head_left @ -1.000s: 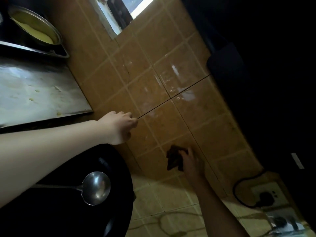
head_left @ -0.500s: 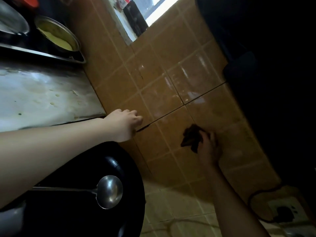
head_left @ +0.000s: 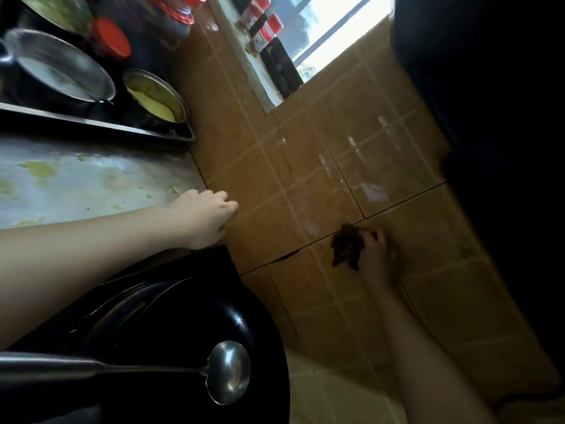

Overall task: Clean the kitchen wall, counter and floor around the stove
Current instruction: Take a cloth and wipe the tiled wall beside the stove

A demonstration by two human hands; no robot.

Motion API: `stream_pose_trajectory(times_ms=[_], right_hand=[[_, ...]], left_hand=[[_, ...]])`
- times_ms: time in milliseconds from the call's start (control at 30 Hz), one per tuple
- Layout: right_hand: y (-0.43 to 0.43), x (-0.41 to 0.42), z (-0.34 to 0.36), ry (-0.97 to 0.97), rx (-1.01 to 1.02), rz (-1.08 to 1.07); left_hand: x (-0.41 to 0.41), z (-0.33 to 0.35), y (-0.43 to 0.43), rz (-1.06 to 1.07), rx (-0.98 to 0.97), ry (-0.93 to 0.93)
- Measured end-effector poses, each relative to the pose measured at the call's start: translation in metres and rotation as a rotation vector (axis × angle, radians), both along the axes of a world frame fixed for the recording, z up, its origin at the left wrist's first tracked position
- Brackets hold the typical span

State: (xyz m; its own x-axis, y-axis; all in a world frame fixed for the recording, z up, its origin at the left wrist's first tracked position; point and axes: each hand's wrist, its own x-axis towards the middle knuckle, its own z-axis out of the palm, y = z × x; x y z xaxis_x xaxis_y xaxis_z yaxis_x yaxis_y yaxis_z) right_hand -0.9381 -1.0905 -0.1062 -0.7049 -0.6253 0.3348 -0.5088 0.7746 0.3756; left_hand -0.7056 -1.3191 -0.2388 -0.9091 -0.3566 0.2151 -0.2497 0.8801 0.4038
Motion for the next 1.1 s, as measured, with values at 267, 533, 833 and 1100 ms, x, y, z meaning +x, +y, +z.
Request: stream_pose_trajectory(times_ms=[267,533,833,1100], right_hand=[[-0.057,-0.003,-0.007,0.078,-0.202,0.085],[-0.065,-0.01,-0.089,-0.07,0.256,0.0],[-0.15,-0.014,0.002,0.127,-0.263,0.133],[-0.185,-0.011,-0.044,0.083,-0.052,0.166]], left_hand=[[-0.002,-0.008,-0.023,0.021,0.039,-0.001],[0.003,-0.038,-0.054,0.037,0.029,-0.021],[0.009,-0.052,-0.089,0.081,0.097,-0.042],[0.009,-0.061,-0.106,0.079,0.127,-0.015]])
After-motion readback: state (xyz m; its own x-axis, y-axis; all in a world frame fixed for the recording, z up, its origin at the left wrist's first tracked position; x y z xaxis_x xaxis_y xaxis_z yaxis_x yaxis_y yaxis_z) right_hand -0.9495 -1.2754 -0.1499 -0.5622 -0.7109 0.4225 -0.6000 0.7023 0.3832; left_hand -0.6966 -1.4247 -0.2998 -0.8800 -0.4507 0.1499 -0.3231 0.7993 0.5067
